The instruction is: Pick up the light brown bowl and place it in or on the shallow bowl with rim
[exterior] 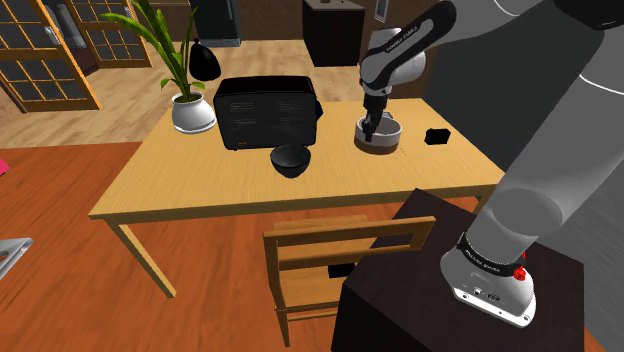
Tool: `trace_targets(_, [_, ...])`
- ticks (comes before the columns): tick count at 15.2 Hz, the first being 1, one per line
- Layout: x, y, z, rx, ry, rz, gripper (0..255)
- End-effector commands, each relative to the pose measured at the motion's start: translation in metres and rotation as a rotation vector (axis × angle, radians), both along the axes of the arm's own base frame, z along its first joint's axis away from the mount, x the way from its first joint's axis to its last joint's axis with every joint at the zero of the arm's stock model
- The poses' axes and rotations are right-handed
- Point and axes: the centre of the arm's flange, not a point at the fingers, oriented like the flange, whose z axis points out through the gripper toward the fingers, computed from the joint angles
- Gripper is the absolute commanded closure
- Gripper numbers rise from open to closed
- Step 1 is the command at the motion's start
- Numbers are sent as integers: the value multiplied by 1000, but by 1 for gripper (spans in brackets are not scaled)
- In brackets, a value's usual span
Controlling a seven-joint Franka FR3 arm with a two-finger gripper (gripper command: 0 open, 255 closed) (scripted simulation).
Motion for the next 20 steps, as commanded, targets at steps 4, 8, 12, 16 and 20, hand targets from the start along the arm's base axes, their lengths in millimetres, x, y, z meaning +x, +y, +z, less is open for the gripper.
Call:
trace_targets(4, [42, 32, 9, 0, 0, 0, 255])
trace_targets(8, [84, 64, 14, 0, 0, 0, 255])
trace_targets(12, [125, 97, 19, 0, 0, 0, 255])
trace_targets(16, [166, 129, 23, 0, 0, 0, 255])
trace_targets(20, [208, 162, 28, 0, 0, 0, 255])
